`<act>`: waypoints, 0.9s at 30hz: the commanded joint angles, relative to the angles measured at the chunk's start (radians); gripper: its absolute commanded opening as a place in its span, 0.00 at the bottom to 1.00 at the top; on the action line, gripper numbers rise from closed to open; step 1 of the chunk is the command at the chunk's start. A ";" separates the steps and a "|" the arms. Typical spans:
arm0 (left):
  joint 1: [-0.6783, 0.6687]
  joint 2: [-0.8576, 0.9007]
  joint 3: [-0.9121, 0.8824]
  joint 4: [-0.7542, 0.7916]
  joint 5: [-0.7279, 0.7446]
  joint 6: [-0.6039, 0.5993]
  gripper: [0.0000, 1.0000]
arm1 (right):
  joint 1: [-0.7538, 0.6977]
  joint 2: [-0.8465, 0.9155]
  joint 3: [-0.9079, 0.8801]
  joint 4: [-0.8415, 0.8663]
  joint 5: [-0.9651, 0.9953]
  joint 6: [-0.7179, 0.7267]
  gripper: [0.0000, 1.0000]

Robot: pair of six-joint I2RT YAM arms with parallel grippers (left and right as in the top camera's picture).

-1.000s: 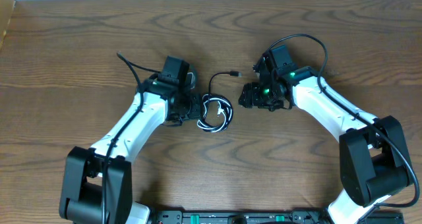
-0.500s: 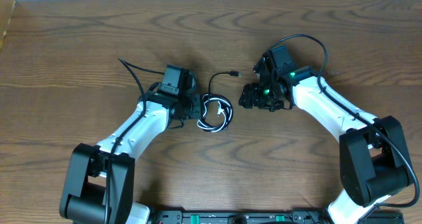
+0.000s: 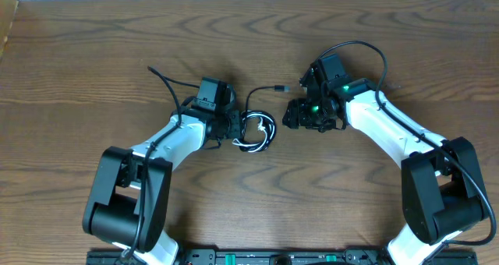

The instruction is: Untangle cables

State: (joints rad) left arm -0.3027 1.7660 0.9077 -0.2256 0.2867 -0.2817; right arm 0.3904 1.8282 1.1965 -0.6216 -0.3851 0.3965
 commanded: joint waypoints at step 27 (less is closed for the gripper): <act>-0.041 0.009 0.011 -0.130 -0.036 -0.321 0.07 | 0.022 -0.045 0.043 0.027 -0.217 -0.110 0.58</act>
State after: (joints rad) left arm -0.3504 1.7706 0.9318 -0.3298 0.2901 -0.5449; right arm 0.3962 1.8275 1.2011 -0.5991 -0.4984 0.3454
